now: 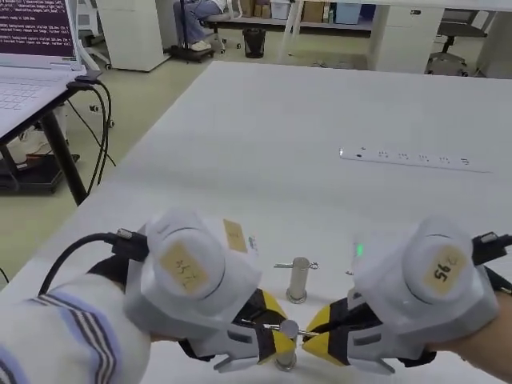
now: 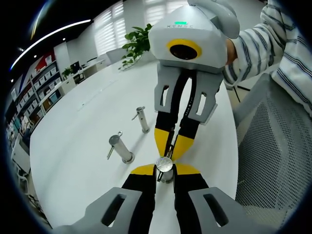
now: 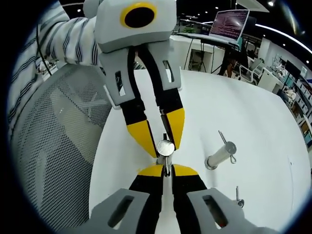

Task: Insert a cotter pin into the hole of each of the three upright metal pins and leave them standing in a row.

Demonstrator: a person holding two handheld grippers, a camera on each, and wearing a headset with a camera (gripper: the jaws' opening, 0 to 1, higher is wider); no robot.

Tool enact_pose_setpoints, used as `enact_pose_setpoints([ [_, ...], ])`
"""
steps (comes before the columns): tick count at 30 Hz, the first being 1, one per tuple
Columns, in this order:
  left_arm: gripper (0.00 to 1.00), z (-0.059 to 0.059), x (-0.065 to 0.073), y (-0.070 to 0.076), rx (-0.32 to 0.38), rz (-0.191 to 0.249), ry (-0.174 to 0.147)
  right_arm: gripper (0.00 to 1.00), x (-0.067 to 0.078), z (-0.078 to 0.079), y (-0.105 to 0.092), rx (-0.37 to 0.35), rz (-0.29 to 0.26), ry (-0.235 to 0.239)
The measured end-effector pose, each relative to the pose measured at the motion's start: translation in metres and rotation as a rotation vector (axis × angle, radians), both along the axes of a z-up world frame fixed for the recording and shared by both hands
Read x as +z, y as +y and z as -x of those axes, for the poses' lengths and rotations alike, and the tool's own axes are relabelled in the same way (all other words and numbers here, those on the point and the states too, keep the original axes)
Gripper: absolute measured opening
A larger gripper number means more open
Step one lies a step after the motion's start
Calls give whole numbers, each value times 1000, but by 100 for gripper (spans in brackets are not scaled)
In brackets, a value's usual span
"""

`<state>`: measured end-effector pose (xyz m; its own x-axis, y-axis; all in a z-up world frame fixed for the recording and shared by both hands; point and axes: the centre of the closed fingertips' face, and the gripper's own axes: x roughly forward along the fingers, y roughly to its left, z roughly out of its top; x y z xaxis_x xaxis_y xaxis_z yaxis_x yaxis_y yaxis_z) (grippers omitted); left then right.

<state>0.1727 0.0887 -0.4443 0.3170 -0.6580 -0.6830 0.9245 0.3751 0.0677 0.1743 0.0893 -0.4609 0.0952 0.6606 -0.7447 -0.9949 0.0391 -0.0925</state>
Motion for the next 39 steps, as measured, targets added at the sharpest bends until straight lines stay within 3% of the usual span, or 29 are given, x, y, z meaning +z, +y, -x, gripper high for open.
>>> enact_pose_setpoints([
  [2,9,0,0,0,1,1,-1,19,0,-1,-2,-1,4,-4],
  [4,9,-1,0,0,3,2,0,23,0,-2,-5,-6,4,-7],
  [10,9,-1,0,-1,5,1,-1,13,2,1,-18,-65,-40,66],
  [15,9,-1,0,-1,7,1,-2,3,5,1,-20,-109,-86,96],
  [25,10,-1,-1,-1,7,-6,-10,0,9,3,-7,-112,-126,105],
  [28,10,-2,-2,-1,27,0,-3,0,4,3,-5,-108,-108,100],
  [33,10,0,-2,1,12,6,-30,0,1,3,-6,-122,-122,100],
  [34,10,0,-1,3,34,11,-13,0,0,4,-7,-122,-120,103],
  [36,15,-2,1,7,54,17,-23,7,-4,4,-8,-128,-117,106],
  [37,20,-6,3,11,94,34,-30,11,-4,3,-9,-137,-120,106],
  [39,32,-5,8,14,140,89,-6,22,-5,1,-8,-167,-149,109],
])
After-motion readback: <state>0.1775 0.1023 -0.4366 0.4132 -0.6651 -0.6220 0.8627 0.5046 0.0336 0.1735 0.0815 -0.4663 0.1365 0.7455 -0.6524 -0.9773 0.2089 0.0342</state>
